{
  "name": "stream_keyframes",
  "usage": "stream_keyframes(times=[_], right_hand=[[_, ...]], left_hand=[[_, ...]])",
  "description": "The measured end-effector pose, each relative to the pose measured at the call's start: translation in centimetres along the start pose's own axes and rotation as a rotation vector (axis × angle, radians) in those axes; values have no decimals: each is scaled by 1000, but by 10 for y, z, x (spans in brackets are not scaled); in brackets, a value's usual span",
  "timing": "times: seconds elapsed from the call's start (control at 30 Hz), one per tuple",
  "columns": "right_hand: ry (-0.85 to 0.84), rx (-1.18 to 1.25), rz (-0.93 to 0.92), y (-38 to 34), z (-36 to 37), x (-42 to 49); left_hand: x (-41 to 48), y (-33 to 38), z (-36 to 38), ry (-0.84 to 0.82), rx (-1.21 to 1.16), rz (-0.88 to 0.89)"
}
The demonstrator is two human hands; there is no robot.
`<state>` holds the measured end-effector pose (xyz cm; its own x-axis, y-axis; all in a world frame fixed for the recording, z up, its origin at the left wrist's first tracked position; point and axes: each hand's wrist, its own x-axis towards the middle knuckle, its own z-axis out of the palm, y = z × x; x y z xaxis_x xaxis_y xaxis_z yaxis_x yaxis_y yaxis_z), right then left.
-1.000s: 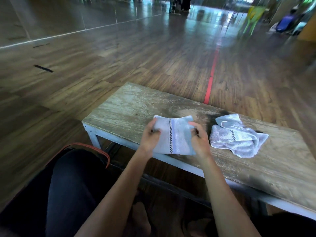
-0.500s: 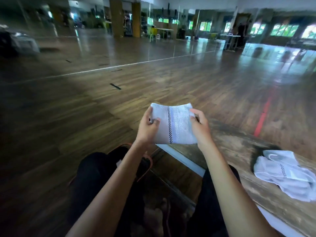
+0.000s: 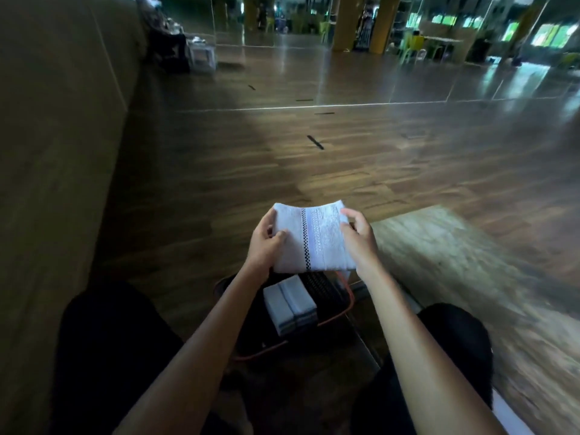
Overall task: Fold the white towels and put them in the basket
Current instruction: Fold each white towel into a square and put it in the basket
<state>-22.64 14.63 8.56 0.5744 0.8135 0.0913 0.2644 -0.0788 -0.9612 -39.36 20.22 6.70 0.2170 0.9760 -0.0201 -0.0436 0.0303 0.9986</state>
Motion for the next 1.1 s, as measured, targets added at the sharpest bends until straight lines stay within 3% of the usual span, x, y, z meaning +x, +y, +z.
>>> stream_keyframes(times=[0.4,0.67,0.87,1.1], right_hand=[[-245,-94,282,136,74,80],[-352,-124,476,268,123,136],[-380,-101,547,341,147,147],[-336,-67,523,378,155,141]], left_hand=[[55,-155,-4,87,123,-254],[109,-285,10,160,219,-383],[118,-355,19,252,255,-445],[118,-385,18,267,314,-419]])
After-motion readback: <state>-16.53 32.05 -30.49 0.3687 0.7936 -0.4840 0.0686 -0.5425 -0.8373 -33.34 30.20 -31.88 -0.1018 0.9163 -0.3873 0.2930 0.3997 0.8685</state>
